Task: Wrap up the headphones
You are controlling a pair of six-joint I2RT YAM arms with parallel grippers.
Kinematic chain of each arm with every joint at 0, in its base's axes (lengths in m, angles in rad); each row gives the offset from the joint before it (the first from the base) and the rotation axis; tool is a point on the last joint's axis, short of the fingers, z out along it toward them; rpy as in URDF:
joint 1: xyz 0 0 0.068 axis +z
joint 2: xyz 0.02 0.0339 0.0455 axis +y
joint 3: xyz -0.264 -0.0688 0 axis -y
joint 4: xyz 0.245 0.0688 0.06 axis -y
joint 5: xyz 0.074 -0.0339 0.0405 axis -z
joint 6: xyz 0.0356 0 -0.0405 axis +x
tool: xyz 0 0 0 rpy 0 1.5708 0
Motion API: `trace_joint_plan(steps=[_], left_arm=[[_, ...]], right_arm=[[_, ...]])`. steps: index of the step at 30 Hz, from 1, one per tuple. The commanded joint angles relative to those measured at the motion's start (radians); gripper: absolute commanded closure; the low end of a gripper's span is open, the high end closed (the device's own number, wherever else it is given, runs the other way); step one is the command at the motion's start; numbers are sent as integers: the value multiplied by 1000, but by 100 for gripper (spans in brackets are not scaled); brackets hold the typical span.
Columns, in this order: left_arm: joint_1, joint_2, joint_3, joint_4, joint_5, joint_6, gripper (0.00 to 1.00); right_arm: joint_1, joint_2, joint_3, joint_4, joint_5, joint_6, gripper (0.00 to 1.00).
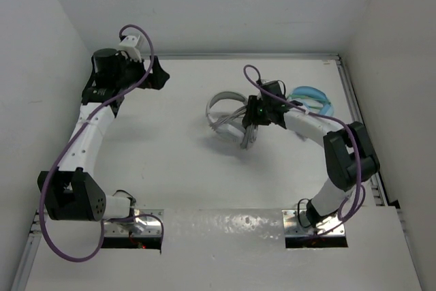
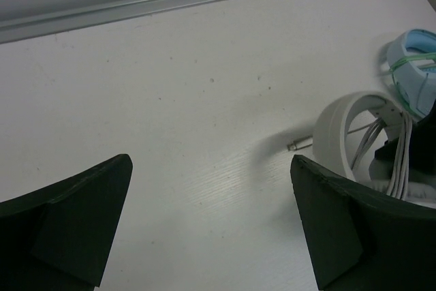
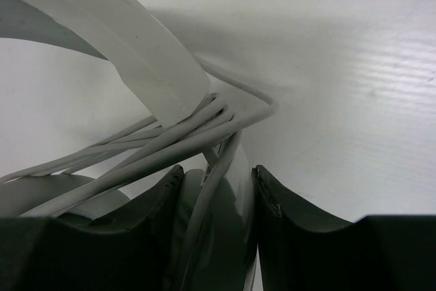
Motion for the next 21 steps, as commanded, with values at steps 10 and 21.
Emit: trace_joint_plan(steps=[10,21], left_arm=[[-1,-17,-19,46,33,-6,0],[-1,-23,-33,43,41,5,0]], right_arm=[[-87,223,187,87,90,166,100],[-136,298,273,-13,280,165,85]])
